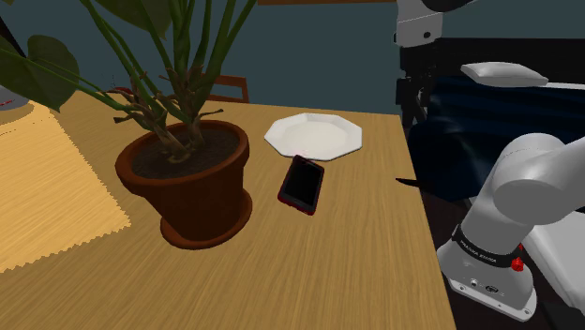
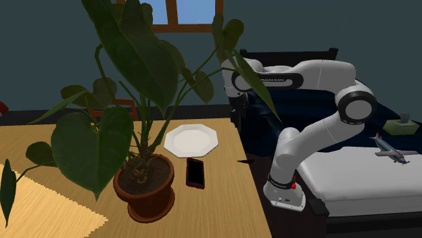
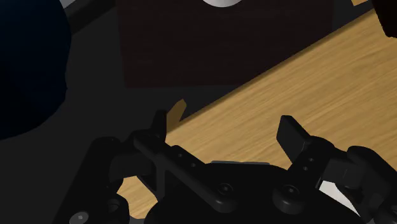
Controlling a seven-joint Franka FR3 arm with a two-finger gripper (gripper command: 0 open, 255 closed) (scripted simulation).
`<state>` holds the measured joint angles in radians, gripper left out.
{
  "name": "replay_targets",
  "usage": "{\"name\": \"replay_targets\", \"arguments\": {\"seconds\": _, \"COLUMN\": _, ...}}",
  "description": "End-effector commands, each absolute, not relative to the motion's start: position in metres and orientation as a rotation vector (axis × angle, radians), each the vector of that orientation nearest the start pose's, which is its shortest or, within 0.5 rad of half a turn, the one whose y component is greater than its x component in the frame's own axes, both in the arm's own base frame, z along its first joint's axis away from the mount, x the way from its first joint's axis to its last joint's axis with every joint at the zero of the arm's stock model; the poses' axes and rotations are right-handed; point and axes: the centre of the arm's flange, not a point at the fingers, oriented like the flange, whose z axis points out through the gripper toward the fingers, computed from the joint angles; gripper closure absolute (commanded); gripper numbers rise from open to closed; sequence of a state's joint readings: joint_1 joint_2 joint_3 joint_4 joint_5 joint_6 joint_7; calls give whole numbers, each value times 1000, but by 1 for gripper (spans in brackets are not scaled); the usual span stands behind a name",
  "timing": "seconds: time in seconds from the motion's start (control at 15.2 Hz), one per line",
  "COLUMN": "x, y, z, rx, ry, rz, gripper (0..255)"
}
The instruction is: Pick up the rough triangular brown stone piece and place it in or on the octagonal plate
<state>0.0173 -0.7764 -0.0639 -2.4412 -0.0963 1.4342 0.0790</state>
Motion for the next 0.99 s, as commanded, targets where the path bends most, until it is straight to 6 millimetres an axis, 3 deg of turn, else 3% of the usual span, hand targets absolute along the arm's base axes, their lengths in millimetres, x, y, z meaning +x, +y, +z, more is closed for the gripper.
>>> {"name": "replay_targets", "arguments": {"seconds": 0.0, "x": 288, "y": -29, "z": 538, "rx": -3174, "ry": 166, "rz": 367, "gripper": 0}}
{"name": "replay_targets", "arguments": {"seconds": 0.46, "x": 269, "y": 35, "z": 514, "rx": -2980, "ry": -280, "rz": 332, "gripper": 0}}
{"name": "replay_targets", "arguments": {"seconds": 0.92, "x": 234, "y": 94, "z": 503, "rx": -2731, "ry": -671, "rz": 293, "gripper": 0}}
